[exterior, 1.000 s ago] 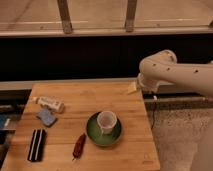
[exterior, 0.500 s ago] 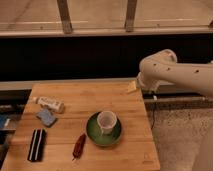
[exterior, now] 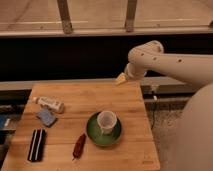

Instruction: Move the arm in a circular motion

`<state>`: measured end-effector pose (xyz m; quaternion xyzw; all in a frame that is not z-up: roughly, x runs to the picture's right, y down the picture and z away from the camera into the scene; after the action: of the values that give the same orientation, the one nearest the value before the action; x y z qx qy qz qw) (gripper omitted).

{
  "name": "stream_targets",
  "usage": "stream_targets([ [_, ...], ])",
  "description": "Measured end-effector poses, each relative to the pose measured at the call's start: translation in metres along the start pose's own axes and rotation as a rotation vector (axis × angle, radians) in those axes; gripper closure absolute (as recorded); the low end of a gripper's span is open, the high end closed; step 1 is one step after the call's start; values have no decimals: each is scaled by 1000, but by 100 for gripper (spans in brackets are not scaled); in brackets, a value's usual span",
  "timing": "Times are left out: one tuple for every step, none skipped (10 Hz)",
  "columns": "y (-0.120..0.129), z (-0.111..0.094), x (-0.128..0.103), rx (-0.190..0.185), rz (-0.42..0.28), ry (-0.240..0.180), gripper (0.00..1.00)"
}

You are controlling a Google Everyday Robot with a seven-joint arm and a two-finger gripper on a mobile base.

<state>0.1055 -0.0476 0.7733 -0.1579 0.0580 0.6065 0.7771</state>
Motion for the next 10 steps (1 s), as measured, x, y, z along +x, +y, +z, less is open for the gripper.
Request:
stream_targets([
  [16, 2, -9, -12, -29, -5, 20],
  [40, 5, -19, -29, -77, -11, 20],
  [73, 5, -26, -53, -139, -17, 20],
  [95, 4, -25, -69, -180, -20, 20],
  [127, 0, -17, -91, -244, -22, 20],
  [152, -4, -5, -107, -294, -20, 20],
  [170, -9, 10, -119, -335, -14, 20],
  [183, -13, 24, -126, -365, -3, 20],
  [198, -20, 48, -135, -401, 11, 20],
  [201, -27, 69, -132, -405, 26, 20],
])
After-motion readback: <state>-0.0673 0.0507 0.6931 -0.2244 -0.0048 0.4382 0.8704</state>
